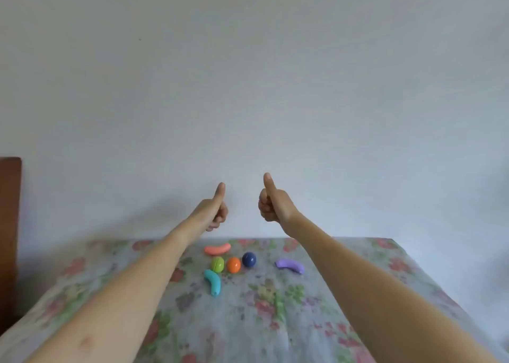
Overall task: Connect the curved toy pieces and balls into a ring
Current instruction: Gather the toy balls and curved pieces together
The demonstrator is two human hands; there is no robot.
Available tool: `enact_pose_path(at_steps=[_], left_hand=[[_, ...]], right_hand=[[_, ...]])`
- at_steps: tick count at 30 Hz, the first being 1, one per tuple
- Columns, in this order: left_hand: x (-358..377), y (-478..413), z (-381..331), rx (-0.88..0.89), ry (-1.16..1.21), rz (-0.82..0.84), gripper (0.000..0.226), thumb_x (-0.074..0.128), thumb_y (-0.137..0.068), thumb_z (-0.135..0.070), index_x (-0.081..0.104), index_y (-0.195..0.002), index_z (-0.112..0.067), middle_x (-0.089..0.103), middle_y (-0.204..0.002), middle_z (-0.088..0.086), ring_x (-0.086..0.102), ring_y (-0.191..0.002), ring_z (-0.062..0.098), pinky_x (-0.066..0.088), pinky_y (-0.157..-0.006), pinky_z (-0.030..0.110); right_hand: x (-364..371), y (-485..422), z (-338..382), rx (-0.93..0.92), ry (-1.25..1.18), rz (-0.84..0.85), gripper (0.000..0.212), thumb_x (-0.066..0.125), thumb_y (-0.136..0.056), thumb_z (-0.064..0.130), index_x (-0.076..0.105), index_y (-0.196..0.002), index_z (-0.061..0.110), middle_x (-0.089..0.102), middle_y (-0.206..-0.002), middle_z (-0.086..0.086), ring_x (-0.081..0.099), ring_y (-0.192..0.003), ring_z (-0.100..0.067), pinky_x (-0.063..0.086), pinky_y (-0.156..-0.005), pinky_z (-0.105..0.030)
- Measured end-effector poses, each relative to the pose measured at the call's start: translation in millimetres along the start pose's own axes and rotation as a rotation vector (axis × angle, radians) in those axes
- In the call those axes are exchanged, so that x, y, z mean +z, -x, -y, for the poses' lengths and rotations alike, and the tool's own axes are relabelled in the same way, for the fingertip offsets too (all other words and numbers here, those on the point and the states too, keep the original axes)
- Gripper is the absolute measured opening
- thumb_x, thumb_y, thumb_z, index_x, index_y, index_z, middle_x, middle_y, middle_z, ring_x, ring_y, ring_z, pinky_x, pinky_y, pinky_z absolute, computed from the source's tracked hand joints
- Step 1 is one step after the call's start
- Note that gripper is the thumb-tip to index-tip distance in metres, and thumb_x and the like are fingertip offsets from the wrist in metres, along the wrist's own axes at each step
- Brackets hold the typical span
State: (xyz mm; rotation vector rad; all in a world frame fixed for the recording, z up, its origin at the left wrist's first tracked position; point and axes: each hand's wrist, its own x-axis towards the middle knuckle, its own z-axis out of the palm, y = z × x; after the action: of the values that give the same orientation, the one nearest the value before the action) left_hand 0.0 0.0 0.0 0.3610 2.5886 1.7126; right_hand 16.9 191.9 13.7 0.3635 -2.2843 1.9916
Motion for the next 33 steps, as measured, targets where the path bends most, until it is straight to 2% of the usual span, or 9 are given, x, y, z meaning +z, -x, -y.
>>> enact_pose_path(at_steps=[2, 4, 6, 9, 13, 19, 26, 30, 33], left_hand=[[10.7, 3.8, 12.5, 0.009, -0.064, -0.105, 0.064, 0.023, -0.087, -0.066, 0.054, -0.062, -0.016, 0.053, -0.065, -0.001, 0.045, -0.056, 0.013, 0.038, -0.056, 0.024], [24.6, 8.7, 42.1, 0.065, -0.13, -0.135, 0.052, 0.031, -0.091, -0.056, 0.059, -0.075, -0.016, 0.059, -0.083, 0.001, 0.054, -0.075, 0.014, 0.045, -0.069, 0.023], [37.4, 9.8, 68.9, 0.106, -0.233, -0.124, 0.034, 0.044, -0.092, -0.043, 0.061, -0.086, -0.014, 0.062, -0.098, 0.005, 0.058, -0.093, 0.021, 0.047, -0.085, 0.036], [46.4, 12.0, 94.9, 0.192, -0.397, -0.054, 0.015, 0.057, -0.087, -0.029, 0.061, -0.095, -0.017, 0.059, -0.109, 0.002, 0.052, -0.108, 0.021, 0.042, -0.096, 0.045], [52.5, 14.2, 123.2, 0.223, -0.463, 0.009, 0.028, 0.064, -0.082, -0.034, 0.053, -0.107, -0.033, 0.048, -0.133, -0.005, 0.034, -0.129, 0.016, 0.03, -0.106, 0.05], [56.5, 6.5, 128.2, 0.241, -0.363, -0.042, 0.028, 0.062, -0.085, -0.024, 0.056, -0.112, -0.028, 0.049, -0.127, -0.012, 0.032, -0.132, 0.01, 0.027, -0.109, 0.04], [61.3, 4.6, 127.8, 0.215, -0.29, -0.092, 0.034, 0.06, -0.086, -0.02, 0.045, -0.114, -0.032, 0.045, -0.104, -0.025, 0.047, -0.11, 0.009, 0.036, -0.093, 0.027], [60.9, 6.3, 130.4, 0.221, -0.27, -0.049, 0.032, 0.041, -0.093, -0.016, 0.039, -0.124, -0.026, 0.045, -0.123, -0.01, 0.042, -0.114, 0.006, 0.031, -0.096, 0.025], [60.1, 7.4, 132.2, 0.209, -0.245, 0.006, 0.039, 0.037, -0.09, -0.008, 0.036, -0.122, -0.031, 0.041, -0.127, -0.01, 0.039, -0.117, 0.006, 0.03, -0.097, 0.026]], right_hand=[[5.2, 0.3, -14.7, 0.021, 0.106, -0.016, 0.058, 0.041, -0.084, 0.069, 0.036, -0.056, 0.019, 0.041, -0.059, -0.002, 0.034, -0.05, -0.016, 0.027, -0.052, -0.025], [8.3, 2.5, -45.2, 0.016, 0.229, -0.001, 0.053, 0.045, -0.088, 0.062, 0.048, -0.061, 0.017, 0.054, -0.063, 0.0, 0.047, -0.056, -0.013, 0.037, -0.06, -0.023], [11.6, 4.1, -71.4, 0.016, 0.317, 0.014, 0.044, 0.051, -0.089, 0.052, 0.059, -0.073, 0.013, 0.062, -0.072, 0.002, 0.054, -0.068, -0.012, 0.042, -0.07, -0.026], [13.3, 2.8, -96.6, -0.058, 0.571, 0.081, 0.026, 0.062, -0.087, 0.037, 0.064, -0.096, 0.013, 0.066, -0.094, 0.002, 0.057, -0.088, -0.015, 0.045, -0.082, -0.032], [19.6, 0.1, -123.5, -0.157, 0.934, 0.239, 0.034, 0.059, -0.088, 0.033, 0.056, -0.12, 0.023, 0.057, -0.125, -0.001, 0.047, -0.116, -0.019, 0.038, -0.099, -0.037], [27.1, -0.1, -141.7, -0.256, 0.994, 0.23, 0.033, 0.052, -0.089, 0.034, 0.053, -0.12, 0.024, 0.059, -0.119, 0.001, 0.049, -0.111, -0.02, 0.031, -0.086, -0.031], [39.2, 3.4, -149.4, -0.332, 0.928, 0.201, 0.053, 0.054, -0.087, 0.045, 0.039, -0.134, 0.025, 0.057, -0.12, 0.001, 0.049, -0.11, -0.018, 0.038, -0.094, -0.035], [41.3, 4.3, -151.1, -0.384, 0.888, 0.132, 0.042, 0.053, -0.091, 0.041, 0.047, -0.128, 0.024, 0.06, -0.116, 0.002, 0.051, -0.109, -0.018, 0.043, -0.092, -0.035], [40.8, 6.6, -151.6, -0.376, 0.871, 0.119, 0.035, 0.052, -0.093, 0.038, 0.048, -0.124, 0.023, 0.059, -0.113, 0.002, 0.05, -0.106, -0.017, 0.046, -0.087, -0.033]])
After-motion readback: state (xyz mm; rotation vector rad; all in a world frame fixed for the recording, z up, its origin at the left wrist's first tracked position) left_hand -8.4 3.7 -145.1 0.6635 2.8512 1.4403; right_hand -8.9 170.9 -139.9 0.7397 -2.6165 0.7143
